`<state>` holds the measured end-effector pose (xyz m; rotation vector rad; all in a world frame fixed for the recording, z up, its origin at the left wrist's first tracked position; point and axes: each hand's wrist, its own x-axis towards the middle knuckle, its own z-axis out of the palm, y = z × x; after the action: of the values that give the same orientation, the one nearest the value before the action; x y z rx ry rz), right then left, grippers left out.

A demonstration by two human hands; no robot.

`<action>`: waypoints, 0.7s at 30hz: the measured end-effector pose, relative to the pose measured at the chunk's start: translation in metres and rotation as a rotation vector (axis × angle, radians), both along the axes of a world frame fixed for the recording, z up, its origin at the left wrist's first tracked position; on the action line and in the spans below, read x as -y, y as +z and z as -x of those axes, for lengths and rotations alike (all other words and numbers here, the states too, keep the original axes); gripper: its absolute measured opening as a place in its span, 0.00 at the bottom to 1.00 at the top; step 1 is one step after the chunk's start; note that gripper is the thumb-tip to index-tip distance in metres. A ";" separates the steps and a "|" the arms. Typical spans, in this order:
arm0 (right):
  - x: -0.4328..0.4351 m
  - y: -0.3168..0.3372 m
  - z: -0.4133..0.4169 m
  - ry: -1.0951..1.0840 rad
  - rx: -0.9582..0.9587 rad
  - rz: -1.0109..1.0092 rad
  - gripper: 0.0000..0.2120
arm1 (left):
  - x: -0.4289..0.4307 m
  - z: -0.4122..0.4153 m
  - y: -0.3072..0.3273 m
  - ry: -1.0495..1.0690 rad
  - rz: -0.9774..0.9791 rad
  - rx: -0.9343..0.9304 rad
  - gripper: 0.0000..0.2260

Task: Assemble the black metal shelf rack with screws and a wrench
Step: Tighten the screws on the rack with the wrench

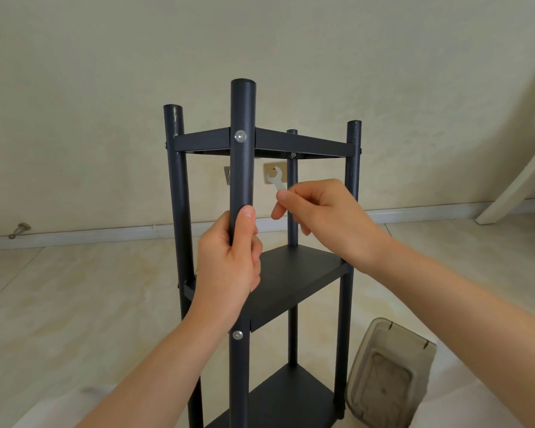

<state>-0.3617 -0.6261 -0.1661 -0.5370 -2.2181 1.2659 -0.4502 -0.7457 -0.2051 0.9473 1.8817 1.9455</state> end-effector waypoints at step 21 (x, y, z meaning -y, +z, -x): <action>-0.004 0.011 0.035 0.038 -0.230 0.402 0.11 | 0.002 0.008 -0.003 -0.008 -0.002 -0.013 0.26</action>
<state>-0.3965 -0.6224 -0.1548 -0.4691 -1.8007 1.7147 -0.4584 -0.7475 -0.2077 0.9692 1.8803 1.9419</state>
